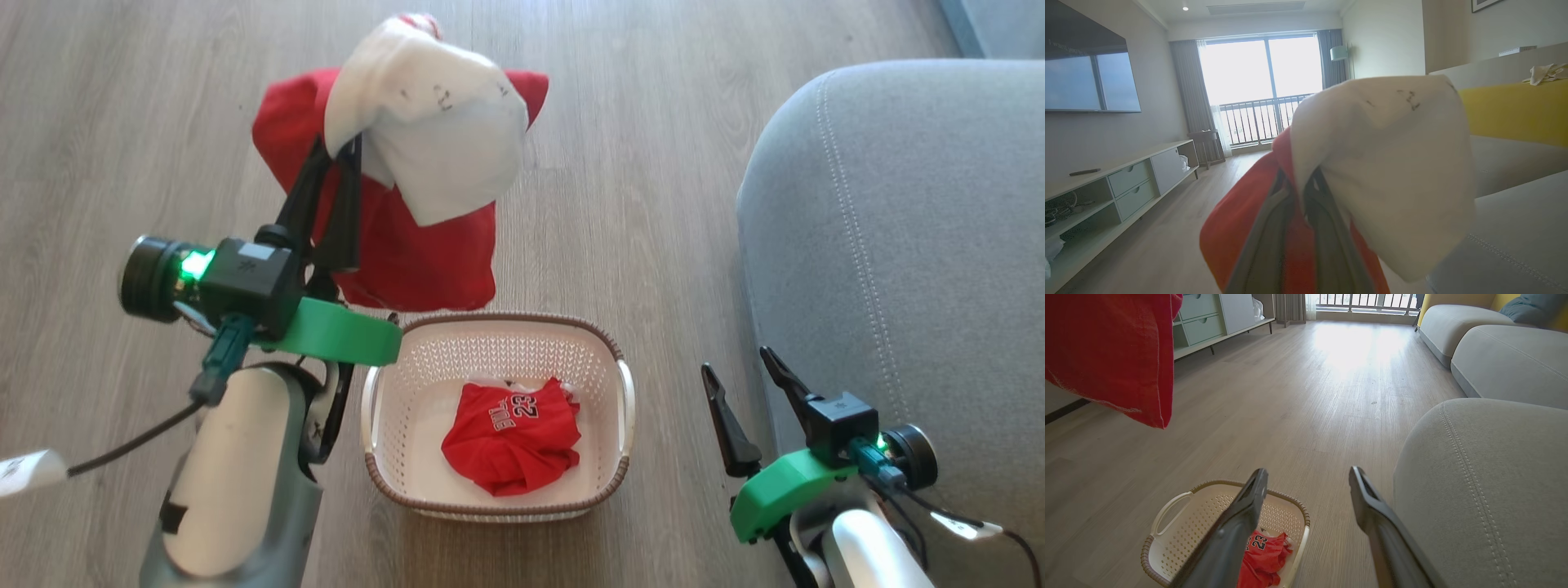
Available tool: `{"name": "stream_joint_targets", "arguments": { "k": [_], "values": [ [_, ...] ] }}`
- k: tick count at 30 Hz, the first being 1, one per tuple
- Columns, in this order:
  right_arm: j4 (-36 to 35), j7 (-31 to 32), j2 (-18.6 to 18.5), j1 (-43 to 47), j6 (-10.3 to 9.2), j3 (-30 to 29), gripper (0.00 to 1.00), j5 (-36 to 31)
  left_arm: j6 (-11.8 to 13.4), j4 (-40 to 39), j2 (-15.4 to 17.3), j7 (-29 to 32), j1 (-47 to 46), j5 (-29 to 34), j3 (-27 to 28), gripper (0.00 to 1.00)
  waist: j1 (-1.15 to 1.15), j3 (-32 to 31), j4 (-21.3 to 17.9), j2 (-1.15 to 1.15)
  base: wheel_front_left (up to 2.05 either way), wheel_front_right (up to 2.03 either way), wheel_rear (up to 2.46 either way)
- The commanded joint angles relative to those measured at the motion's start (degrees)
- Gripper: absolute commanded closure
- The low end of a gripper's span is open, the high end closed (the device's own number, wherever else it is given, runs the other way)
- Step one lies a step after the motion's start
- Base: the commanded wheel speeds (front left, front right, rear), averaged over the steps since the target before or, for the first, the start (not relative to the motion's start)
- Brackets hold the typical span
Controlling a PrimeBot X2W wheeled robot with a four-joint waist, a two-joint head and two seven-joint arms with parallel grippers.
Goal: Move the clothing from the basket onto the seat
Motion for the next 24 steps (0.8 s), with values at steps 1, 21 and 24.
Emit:
{"name": "stream_joint_targets", "arguments": {
  "k": [1, 21, 24],
  "values": [
    [-1.65, -0.12, 0.12, -0.24, 0.16, 1.5, 0.0, 0.35, -0.38, -4.5, 0.4, -0.54, -1.48, 0.47, 2.36, 1.0, 0.01, -1.0, -0.08, 0.0, 0.0, 0.0, 0.0],
    [-3.73, -0.12, -0.14, 1.86, 0.16, 2.47, 0.0, 1.16, -8.97, -10.47, -0.15, -0.54, 6.8, 0.0, -4.22, 1.0, 0.01, -2.76, 0.03, 0.0, 0.0, 0.0, 0.0],
    [-4.29, -0.12, -0.23, 1.81, 0.16, 2.46, 0.0, 1.2, -9.14, -10.51, -0.19, -0.54, 6.71, -0.14, -4.56, 1.0, 0.01, -2.41, 0.22, 0.0, 0.0, 0.0, 0.0]
  ]
}}
